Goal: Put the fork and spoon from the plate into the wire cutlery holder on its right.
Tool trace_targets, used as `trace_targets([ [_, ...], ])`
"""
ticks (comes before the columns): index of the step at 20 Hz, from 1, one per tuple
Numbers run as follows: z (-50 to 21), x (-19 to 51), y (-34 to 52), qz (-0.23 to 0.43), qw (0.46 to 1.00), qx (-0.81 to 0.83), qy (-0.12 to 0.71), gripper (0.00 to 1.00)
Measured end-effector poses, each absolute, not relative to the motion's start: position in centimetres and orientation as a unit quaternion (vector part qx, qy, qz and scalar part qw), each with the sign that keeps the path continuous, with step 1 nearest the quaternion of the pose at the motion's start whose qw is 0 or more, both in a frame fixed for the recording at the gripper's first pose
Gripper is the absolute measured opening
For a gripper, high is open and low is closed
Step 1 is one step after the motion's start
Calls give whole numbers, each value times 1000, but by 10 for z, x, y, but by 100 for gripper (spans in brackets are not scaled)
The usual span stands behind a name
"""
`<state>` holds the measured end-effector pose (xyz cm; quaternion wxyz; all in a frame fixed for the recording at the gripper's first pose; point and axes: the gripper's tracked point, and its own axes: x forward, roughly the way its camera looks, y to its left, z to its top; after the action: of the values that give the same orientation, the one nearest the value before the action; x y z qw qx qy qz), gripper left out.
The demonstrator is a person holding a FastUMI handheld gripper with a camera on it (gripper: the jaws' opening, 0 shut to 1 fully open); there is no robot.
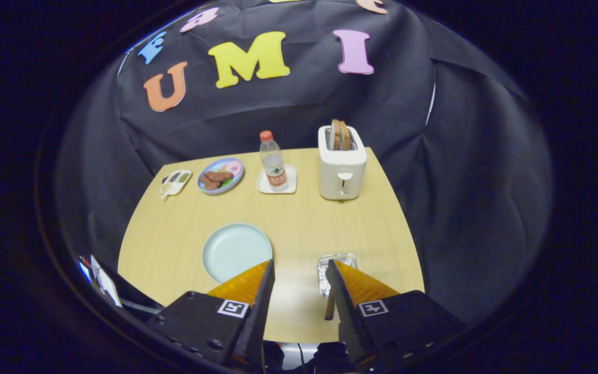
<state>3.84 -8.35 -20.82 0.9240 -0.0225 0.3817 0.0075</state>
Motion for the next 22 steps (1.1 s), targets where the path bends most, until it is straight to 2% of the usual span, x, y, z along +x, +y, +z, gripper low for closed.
trace_targets([
  [3,-164,33,-57,17,944,-27,330,77],
  [8,-81,22,-4,35,978,-49,201,95],
  [10,-44,14,18,45,987,-52,145,98],
  [17,35,-11,66,45,996,-72,-1,96],
  [22,34,-19,79,65,996,-63,-8,96],
])
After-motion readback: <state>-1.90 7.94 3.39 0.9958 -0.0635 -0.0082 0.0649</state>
